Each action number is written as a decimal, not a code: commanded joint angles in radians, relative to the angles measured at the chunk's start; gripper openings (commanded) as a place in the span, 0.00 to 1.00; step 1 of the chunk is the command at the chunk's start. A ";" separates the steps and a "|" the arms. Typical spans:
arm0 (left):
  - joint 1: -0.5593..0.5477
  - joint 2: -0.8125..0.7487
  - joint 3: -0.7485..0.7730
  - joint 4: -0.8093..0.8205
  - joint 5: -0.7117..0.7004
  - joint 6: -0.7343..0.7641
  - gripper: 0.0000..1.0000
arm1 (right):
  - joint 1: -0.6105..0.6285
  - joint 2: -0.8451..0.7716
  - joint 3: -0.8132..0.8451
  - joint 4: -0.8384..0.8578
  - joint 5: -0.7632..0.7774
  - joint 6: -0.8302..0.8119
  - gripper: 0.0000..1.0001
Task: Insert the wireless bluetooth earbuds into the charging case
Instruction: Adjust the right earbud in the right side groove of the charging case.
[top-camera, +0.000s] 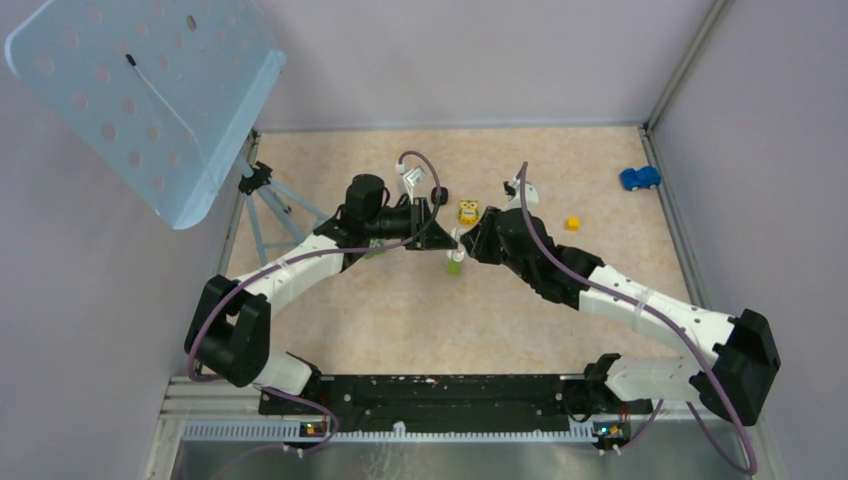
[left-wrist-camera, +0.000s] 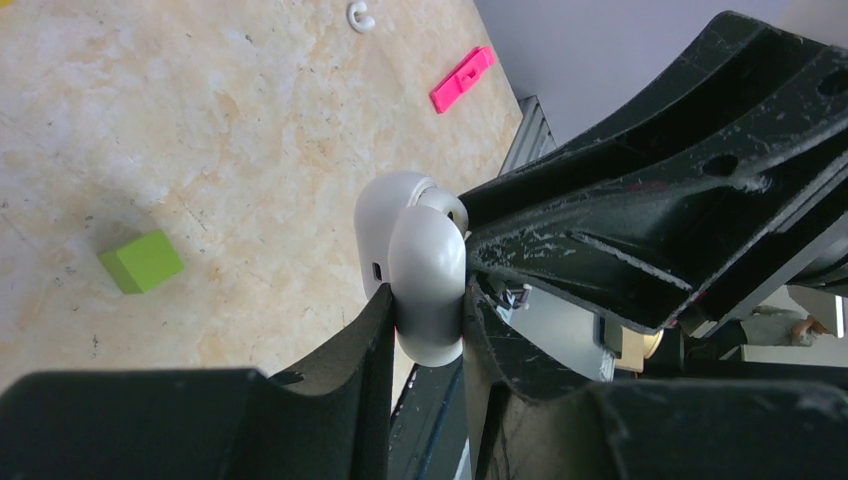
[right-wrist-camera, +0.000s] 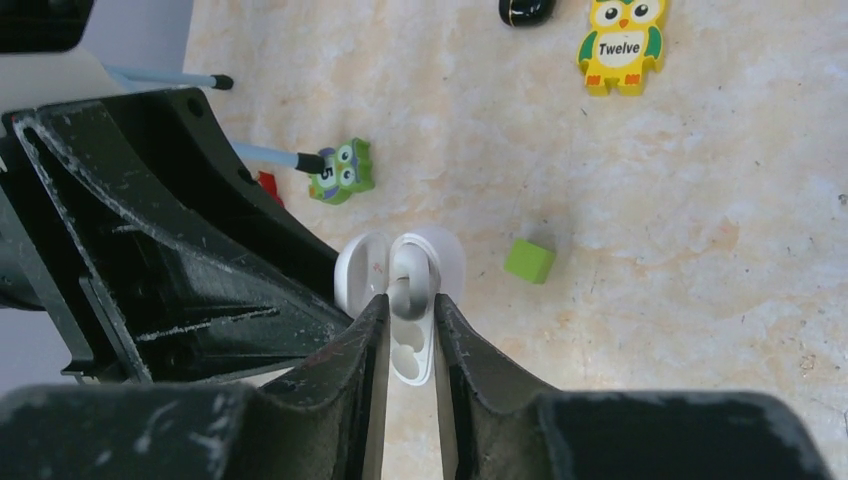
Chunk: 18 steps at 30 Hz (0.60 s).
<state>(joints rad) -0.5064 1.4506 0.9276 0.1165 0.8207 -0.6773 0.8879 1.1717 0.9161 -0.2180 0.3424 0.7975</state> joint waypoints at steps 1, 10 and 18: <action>-0.005 -0.008 0.042 0.021 0.005 0.022 0.00 | -0.029 -0.004 0.015 0.045 -0.022 0.007 0.17; -0.007 -0.002 0.042 0.018 0.002 0.025 0.00 | -0.031 -0.006 0.020 0.042 -0.021 -0.016 0.00; -0.007 0.009 0.053 -0.011 -0.011 0.035 0.00 | 0.006 0.045 0.076 -0.023 0.050 -0.053 0.00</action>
<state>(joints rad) -0.5079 1.4548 0.9363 0.0940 0.8143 -0.6617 0.8696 1.1809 0.9211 -0.2142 0.3416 0.7750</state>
